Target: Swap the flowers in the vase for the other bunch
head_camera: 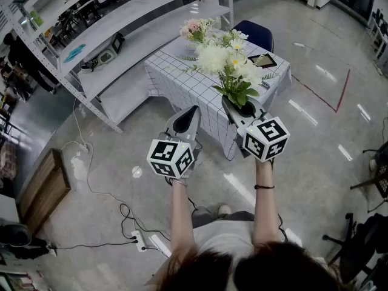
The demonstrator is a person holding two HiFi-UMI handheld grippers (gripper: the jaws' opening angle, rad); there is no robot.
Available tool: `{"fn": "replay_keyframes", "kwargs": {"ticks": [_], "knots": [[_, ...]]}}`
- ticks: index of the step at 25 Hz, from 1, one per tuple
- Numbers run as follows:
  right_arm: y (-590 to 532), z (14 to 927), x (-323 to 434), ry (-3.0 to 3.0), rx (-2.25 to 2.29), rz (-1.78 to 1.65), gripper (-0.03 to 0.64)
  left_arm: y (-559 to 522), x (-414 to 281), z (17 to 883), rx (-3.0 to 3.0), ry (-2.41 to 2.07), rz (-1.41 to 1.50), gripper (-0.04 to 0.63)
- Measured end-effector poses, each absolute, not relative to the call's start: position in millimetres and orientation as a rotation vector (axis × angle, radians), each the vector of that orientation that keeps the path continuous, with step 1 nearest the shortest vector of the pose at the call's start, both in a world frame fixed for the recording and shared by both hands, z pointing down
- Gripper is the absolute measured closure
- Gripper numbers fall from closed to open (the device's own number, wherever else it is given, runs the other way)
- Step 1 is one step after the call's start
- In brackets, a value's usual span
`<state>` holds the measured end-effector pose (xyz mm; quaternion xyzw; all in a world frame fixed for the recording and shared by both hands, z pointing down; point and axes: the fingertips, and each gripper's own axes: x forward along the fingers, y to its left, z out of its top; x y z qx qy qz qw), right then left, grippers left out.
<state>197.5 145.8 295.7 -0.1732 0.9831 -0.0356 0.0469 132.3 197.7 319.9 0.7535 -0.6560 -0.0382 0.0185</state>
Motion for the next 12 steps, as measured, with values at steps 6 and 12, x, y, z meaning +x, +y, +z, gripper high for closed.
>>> {"fn": "replay_keyframes", "kwargs": {"ticks": [6,12], "knots": [[142,297,197,2.994,-0.533,-0.108,0.568,194,132,322,2.354,-2.031,-0.098,0.584],[134,295,201,2.981,-0.545,-0.111,0.568,190,130,320,2.347,-2.042,-0.105,0.583]]}}
